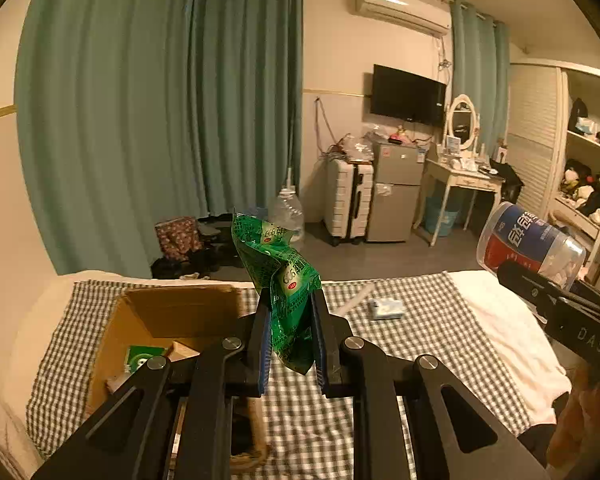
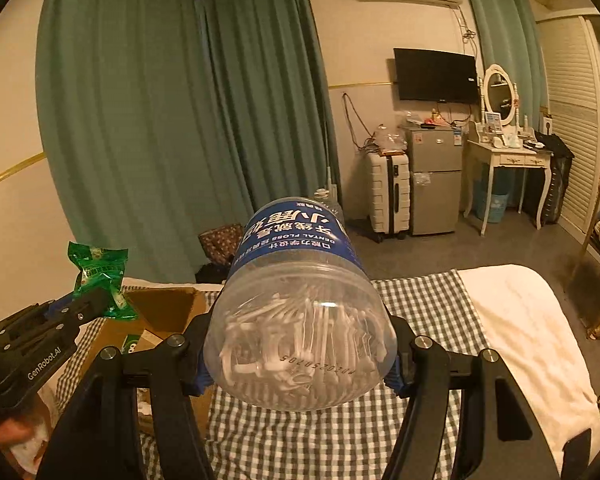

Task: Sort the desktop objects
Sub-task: 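Lift the green packet and floss bottle and carry them over the cardboard box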

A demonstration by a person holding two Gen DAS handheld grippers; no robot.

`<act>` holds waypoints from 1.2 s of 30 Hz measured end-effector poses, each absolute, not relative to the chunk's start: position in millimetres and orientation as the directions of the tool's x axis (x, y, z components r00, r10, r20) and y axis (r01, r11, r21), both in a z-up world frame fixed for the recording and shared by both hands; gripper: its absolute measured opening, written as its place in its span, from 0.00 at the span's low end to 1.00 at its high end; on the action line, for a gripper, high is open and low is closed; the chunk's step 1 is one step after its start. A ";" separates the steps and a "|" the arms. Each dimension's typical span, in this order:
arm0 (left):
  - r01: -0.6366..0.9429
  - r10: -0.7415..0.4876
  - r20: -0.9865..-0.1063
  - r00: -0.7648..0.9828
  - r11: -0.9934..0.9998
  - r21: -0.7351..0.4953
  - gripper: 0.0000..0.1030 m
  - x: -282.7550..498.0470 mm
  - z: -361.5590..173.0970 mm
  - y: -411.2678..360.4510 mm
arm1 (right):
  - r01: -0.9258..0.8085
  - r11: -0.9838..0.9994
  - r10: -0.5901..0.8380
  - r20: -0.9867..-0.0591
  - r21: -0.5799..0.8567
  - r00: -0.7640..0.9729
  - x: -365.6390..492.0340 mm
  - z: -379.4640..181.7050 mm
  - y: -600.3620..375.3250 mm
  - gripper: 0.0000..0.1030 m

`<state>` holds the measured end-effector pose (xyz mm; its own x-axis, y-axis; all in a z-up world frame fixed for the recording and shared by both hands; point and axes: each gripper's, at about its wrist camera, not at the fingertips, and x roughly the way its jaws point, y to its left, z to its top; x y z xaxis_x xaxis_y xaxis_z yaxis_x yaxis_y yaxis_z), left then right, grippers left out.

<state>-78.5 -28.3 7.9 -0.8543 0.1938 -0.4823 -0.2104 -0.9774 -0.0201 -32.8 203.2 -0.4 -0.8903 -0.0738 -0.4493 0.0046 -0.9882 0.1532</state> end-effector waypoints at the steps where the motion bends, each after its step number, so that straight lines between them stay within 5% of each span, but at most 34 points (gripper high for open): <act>1: -0.204 0.188 -0.485 -0.854 -0.979 -0.019 0.16 -80.0 6.5 -32.5 | 0.014 -0.988 -0.082 -0.451 0.153 -0.889 -35.9 -0.8 197.1 0.61; 36: 0.011 0.014 -0.681 -0.732 -0.999 -0.032 0.17 -143.2 -94.6 -159.6 | 0.303 -0.940 -0.337 -0.568 0.158 -0.751 -132.4 -79.9 39.2 0.61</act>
